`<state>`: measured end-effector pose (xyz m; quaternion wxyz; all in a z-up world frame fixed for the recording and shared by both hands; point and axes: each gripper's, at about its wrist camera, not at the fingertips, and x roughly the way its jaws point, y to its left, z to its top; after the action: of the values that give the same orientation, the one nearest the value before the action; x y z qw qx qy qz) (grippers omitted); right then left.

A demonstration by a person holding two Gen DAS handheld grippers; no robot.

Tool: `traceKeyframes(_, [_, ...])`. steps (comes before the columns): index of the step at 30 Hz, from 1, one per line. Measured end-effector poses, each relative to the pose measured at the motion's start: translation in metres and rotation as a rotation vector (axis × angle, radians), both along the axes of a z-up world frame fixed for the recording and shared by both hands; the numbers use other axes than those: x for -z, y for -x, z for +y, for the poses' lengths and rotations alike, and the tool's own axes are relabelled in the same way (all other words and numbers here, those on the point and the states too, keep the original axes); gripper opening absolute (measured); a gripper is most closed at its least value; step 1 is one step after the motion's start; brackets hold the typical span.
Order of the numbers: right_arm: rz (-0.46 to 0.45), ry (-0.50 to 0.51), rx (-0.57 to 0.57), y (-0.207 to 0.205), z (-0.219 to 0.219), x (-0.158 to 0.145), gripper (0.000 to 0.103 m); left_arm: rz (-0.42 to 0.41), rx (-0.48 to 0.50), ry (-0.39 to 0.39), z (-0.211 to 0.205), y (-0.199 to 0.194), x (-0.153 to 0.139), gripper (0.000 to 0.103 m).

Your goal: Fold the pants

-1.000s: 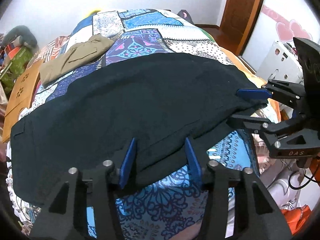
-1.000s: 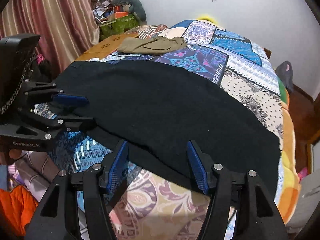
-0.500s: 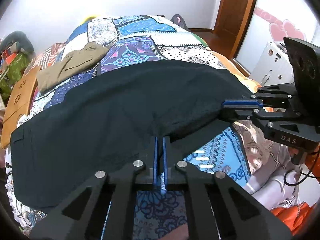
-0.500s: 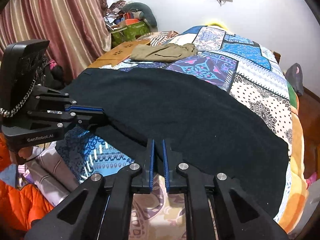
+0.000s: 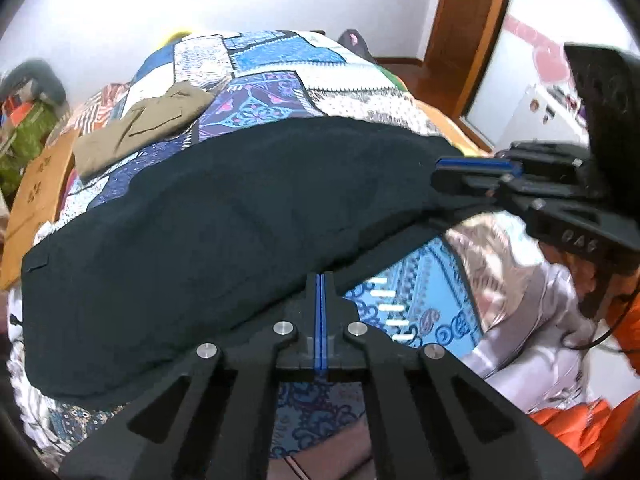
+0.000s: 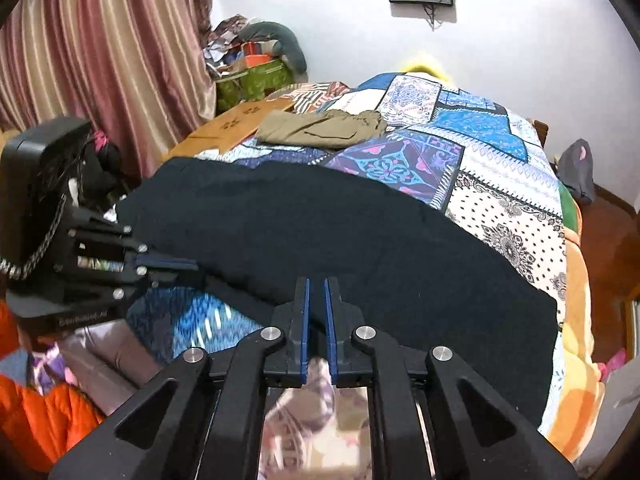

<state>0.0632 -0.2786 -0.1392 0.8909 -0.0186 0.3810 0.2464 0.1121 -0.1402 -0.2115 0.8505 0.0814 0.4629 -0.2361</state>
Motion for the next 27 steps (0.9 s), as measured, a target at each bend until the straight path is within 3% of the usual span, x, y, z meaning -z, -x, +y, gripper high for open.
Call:
traceKeyframes(2, [0.004,-0.010,0.015,-0.007,0.001,0.001,0.031,-0.017,-0.020,0.026,0.006,-0.003,-0.009,0.000])
traceKeyframes(4, [0.006,-0.029,0.015,-0.012,0.004,0.002,0.038,-0.050,-0.050,0.027,0.011,-0.009,-0.018,0.004])
traceKeyframes(9, [0.057,-0.016,-0.002,-0.025,0.015,0.022,0.038,-0.028,-0.107,0.018,0.015,-0.035,-0.010,0.010])
traceKeyframes(12, [0.129,-0.036,-0.005,-0.029,0.013,0.040,0.038,0.039,-0.111,0.008,0.011,-0.046,0.012,0.010])
traceKeyframes(14, [0.128,-0.049,-0.004,-0.025,0.009,0.039,0.038,0.060,-0.100,-0.013,0.008,-0.043,0.024,0.010])
traceKeyframes(18, [0.150,-0.066,0.005,-0.017,0.004,0.041,0.038,0.011,-0.104,-0.040,0.004,-0.030,0.028,0.011])
traceKeyframes(23, [0.153,-0.058,0.012,-0.009,0.002,0.040,0.038,0.008,-0.112,-0.028,0.008,-0.024,0.028,0.012])
traceKeyframes(26, [0.160,-0.059,0.017,-0.008,-0.002,0.036,0.038,0.009,-0.112,-0.029,0.014,-0.021,0.026,0.020])
traceKeyframes(27, [0.161,-0.063,0.027,-0.006,-0.006,0.033,0.038,0.008,-0.119,-0.033,0.017,-0.021,0.024,0.027])
